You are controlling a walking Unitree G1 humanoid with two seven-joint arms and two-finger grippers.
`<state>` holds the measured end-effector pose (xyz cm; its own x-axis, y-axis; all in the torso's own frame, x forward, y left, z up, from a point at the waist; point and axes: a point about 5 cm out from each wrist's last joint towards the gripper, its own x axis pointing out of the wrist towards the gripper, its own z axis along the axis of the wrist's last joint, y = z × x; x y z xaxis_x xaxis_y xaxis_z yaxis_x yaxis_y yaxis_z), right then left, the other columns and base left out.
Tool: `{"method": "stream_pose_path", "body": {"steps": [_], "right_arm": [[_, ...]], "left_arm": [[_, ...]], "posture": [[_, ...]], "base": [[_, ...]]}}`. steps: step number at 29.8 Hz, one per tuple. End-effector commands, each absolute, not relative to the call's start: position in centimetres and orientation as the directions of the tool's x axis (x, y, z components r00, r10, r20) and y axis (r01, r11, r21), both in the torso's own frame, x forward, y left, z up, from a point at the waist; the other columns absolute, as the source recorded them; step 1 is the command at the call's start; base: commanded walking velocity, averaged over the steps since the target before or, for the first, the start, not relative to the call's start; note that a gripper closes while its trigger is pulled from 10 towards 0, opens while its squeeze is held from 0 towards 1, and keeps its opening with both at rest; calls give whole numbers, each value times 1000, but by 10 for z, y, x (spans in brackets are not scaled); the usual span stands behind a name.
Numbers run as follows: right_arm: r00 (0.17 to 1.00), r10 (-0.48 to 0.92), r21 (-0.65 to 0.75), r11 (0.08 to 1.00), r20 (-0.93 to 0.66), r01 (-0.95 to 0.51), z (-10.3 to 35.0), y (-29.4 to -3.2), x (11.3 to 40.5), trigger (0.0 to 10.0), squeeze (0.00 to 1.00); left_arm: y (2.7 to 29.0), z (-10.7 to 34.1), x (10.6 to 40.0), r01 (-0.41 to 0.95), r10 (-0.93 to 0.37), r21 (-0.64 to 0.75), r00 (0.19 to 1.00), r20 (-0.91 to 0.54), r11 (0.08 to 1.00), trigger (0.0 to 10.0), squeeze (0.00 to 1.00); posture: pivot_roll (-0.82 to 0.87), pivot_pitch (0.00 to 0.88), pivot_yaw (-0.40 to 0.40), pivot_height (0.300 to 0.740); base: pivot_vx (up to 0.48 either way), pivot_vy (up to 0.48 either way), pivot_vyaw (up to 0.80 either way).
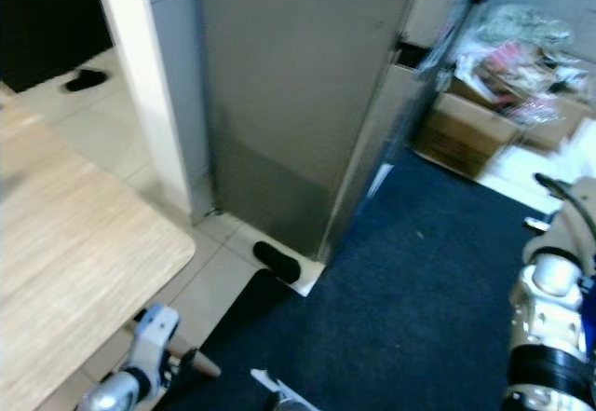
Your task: Restocking fridge
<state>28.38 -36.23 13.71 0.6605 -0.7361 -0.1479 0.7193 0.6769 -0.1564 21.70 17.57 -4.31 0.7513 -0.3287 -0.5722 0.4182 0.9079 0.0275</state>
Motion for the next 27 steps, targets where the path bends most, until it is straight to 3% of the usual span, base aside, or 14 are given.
{"method": "stream_pose_path", "body": {"steps": [1,27], "right_arm": [[647,-749,-154,663,-145,733,136,-365,280,10000,0],[652,-746,-152,666,-137,730,137,-364,283,10000,0]], "left_arm": [[168,-39,223,436,-359,9,754,-550,900,10000,0],[112,3,248,635,-604,-45,708,-366,772,10000,0]], "posture": [[-42,118,-35,740],[-54,115,-39,740]], "base": [[0,0,-788],[0,0,-788]]}}
